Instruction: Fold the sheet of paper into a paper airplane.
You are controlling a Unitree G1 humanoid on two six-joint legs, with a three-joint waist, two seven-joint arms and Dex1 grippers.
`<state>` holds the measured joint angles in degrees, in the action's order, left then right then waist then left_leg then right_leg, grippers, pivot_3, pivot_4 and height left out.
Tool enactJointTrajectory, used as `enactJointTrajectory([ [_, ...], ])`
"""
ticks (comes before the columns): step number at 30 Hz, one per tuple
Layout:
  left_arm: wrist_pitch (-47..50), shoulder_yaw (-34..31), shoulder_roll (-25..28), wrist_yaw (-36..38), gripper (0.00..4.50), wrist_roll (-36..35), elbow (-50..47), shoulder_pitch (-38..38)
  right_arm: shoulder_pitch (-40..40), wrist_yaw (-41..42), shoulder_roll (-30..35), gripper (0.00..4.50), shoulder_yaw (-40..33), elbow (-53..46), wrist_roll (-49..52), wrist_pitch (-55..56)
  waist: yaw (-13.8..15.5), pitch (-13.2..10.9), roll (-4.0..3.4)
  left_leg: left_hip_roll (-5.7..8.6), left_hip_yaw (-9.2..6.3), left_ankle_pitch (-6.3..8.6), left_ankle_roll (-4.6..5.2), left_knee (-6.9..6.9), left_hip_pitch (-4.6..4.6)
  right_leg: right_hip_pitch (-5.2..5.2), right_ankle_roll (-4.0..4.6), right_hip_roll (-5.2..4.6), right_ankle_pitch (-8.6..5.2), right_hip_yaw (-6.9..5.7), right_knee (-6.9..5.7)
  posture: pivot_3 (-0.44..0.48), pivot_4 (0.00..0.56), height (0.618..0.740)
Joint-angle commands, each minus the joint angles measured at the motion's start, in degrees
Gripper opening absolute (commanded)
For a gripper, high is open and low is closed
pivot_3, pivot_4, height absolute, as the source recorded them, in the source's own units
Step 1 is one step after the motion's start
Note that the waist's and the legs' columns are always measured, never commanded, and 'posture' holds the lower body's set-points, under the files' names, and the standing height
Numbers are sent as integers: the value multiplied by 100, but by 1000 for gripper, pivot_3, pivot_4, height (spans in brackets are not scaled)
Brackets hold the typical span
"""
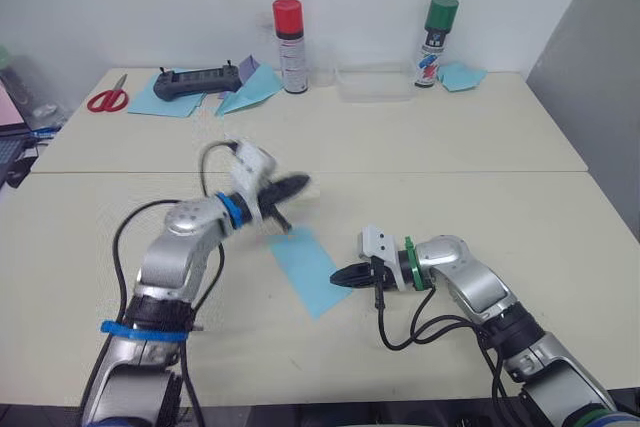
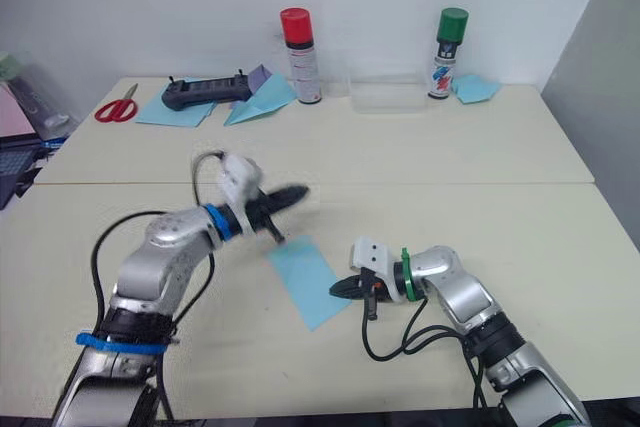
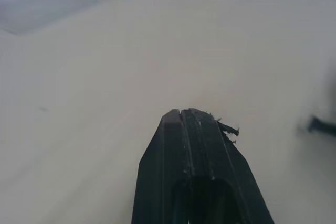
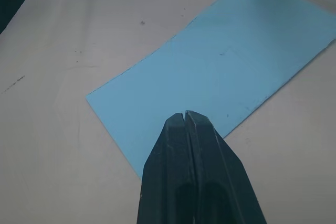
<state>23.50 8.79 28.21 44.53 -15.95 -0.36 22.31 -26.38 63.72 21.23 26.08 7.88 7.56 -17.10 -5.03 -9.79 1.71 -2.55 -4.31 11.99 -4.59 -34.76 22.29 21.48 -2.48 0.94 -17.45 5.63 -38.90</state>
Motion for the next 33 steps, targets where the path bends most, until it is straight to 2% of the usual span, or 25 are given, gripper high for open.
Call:
enactJointTrajectory([
  [1,59,217,-38,7,0,171,-182,-233,151,-147,75,16,206,421,-361,-160,0,-7,9,-1,-1,0,0,0,1,2,0,1,0,0,-1,0,150,740],
  [7,-45,428,178,147,0,508,-8,-548,164,-150,102,16,197,406,-364,-157,4,-9,8,-2,-1,0,0,0,3,5,22,0,-12,1,-2,0,150,740],
  [11,-412,341,181,-339,0,1013,919,-335,193,-161,106,16,210,367,-368,-169,13,-7,8,-1,-2,0,0,-1,-1,1,25,0,-13,0,-1,0,150,740],
  [15,-660,154,317,-616,0,1212,1489,-181,206,-176,125,16,224,329,-356,-187,10,-4,6,-1,3,0,0,-1,-36,-8,44,-1,-25,8,-1,0,150,740],
  [21,-836,-451,629,-596,0,960,1501,-141,165,-198,100,16,230,405,-341,-147,-3,-3,5,-4,9,0,0,4,-37,-11,44,-1,-25,10,-1,0,150,740],
  [27,-316,-1263,901,54,0,-44,481,-269,118,-310,-71,16,-191,138,95,-477,8,-29,18,-11,8,0,0,13,-26,-1,24,0,-13,0,-7,0,150,740],
  [28,-220,-1336,987,188,255,-157,338,-332,104,-313,-67,1,-278,70,157,-544,7,-35,21,-11,7,0,0,13,-21,2,24,0,-13,-1,-7,0,150,740],
  [29,-73,-1424,1084,376,539,-341,184,-424,97,-250,-23,185,-359,-44,265,-680,7,-37,18,-11,7,0,-1,13,-8,9,23,-1,-12,-1,-6,0,150,740],
  [31,178,-1545,1283,753,1020,-690,-187,-673,97,-128,115,602,-496,-342,483,-967,8,-43,9,-8,7,-1,-2,11,25,35,10,-3,-4,1,-6,0,150,740],
  [33,443,-1638,1407,963,1660,-991,-600,-931,105,-79,265,1244,-592,-628,650,-1184,23,-57,-5,-7,7,-2,-3,8,60,69,4,-4,2,1,-7,0,150,740],
])
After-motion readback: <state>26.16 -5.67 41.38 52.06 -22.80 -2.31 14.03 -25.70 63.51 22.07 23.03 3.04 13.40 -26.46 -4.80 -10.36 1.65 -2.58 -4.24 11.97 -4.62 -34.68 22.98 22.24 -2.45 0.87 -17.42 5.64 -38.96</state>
